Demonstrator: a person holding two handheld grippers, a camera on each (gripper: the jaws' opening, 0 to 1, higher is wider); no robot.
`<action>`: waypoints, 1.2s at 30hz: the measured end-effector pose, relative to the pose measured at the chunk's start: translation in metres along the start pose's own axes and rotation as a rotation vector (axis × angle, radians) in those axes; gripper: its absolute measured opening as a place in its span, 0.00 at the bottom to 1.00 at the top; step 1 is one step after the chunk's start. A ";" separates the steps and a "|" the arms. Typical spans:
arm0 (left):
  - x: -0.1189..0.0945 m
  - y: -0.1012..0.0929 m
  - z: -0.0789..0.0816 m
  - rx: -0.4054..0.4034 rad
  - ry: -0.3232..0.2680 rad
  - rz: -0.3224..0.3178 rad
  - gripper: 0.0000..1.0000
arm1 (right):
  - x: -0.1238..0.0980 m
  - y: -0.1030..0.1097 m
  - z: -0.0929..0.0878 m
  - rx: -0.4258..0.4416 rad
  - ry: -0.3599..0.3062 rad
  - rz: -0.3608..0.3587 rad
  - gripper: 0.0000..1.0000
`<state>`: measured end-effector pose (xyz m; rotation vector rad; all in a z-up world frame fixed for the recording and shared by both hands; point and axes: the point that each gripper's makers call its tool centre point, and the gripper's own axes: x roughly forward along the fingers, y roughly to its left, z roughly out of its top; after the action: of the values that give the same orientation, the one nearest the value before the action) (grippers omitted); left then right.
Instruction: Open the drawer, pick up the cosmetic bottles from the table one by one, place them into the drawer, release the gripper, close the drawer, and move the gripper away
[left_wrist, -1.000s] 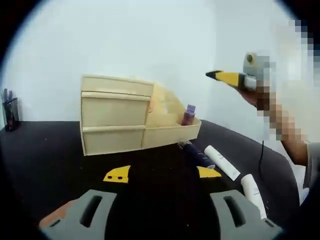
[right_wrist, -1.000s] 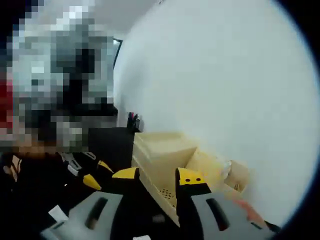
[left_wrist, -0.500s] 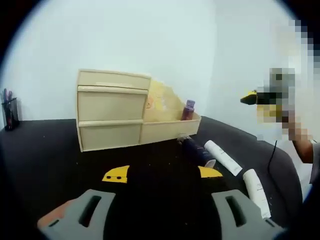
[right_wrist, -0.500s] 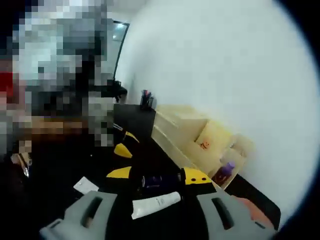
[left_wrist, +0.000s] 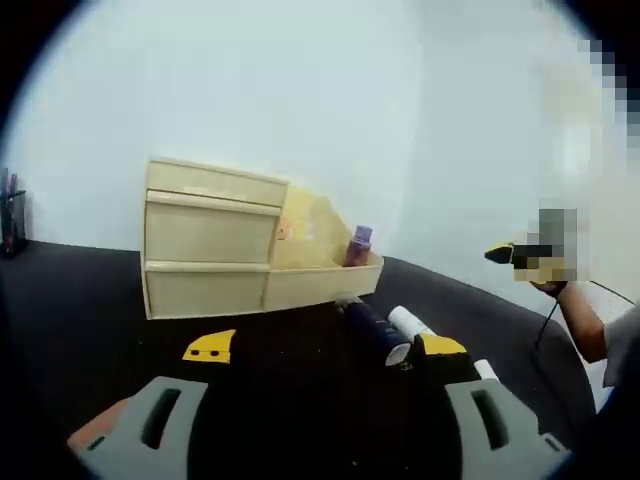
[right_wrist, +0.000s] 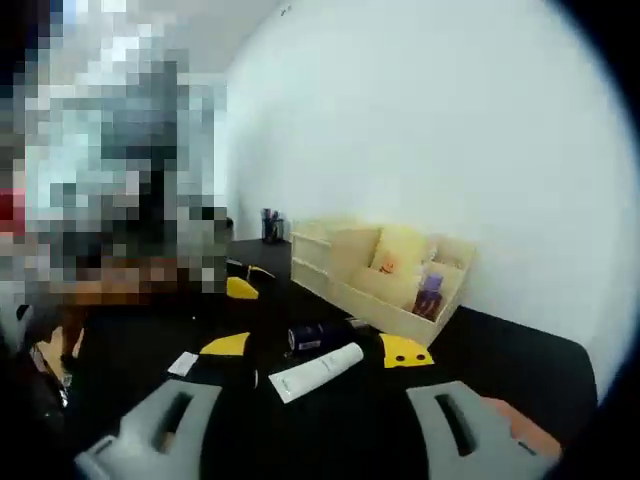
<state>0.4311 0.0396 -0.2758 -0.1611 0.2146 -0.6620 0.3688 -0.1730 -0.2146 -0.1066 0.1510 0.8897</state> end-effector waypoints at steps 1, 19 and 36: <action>0.000 0.001 0.000 0.000 -0.001 0.000 0.65 | 0.002 0.000 -0.005 0.003 -0.001 0.002 0.43; 0.005 -0.010 -0.004 0.020 0.010 -0.040 0.68 | 0.006 0.015 -0.033 0.060 -0.015 0.031 0.84; 0.010 -0.017 0.017 -0.152 -0.094 -0.073 0.96 | 0.009 0.013 -0.027 0.075 -0.050 0.010 0.93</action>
<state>0.4329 0.0218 -0.2569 -0.3462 0.1695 -0.7093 0.3616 -0.1621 -0.2432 -0.0140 0.1384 0.8945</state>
